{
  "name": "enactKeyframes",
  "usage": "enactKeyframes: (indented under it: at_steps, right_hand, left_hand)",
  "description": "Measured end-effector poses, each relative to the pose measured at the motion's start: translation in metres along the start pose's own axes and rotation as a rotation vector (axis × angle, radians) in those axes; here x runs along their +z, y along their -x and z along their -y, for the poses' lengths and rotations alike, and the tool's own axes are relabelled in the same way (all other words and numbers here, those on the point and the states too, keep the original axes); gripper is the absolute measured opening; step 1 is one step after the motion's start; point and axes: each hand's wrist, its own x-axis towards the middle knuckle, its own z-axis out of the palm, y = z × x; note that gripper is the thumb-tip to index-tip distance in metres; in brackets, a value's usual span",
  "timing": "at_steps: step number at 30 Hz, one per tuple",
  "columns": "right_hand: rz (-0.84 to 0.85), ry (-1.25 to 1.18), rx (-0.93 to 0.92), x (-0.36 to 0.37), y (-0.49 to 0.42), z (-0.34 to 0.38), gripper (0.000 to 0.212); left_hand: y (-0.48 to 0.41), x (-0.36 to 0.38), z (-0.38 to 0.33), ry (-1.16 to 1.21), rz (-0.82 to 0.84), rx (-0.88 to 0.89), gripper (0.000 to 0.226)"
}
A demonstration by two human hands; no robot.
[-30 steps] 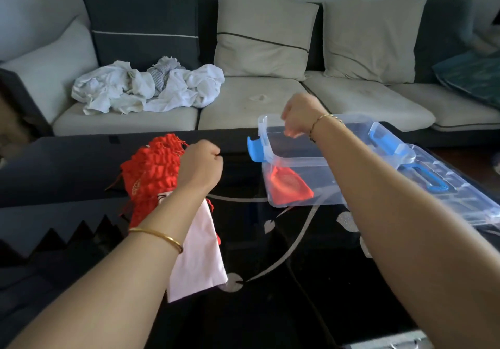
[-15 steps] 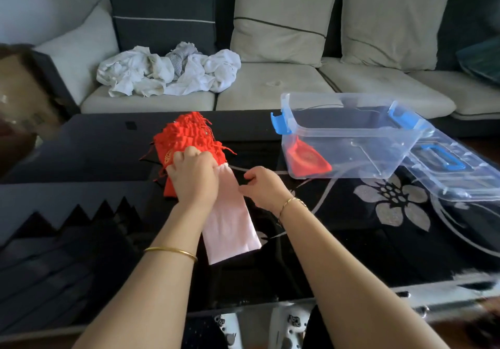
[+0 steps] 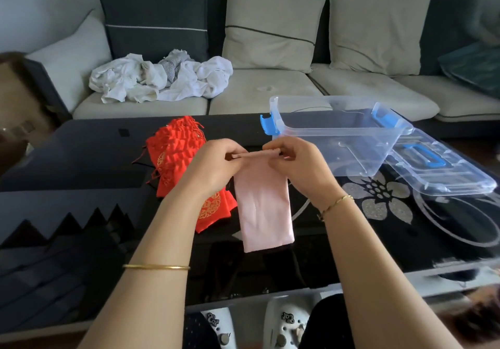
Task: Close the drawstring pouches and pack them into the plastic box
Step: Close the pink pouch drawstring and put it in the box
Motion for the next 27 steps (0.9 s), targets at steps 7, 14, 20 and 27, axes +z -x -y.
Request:
enactKeyframes:
  at_steps: [7,14,20,27]
  right_hand:
    - [-0.061,0.133,0.100,-0.014,-0.003,-0.012,0.020]
    - [-0.178,0.346,0.057,-0.011,-0.003,-0.017,0.013]
    - [-0.224,0.410,0.097,-0.008,-0.003,-0.021,0.016]
    - [-0.326,0.456,0.166,-0.013,-0.003,-0.027,0.019]
  left_hand:
    - [0.002,0.007,-0.005,-0.055,-0.100,0.019,0.012]
    - [0.002,0.006,-0.003,-0.078,-0.116,-0.036,0.013]
    - [0.006,0.000,0.000,-0.168,-0.051,-0.025,0.021]
    - [0.005,-0.005,0.003,-0.134,-0.106,-0.028,0.018]
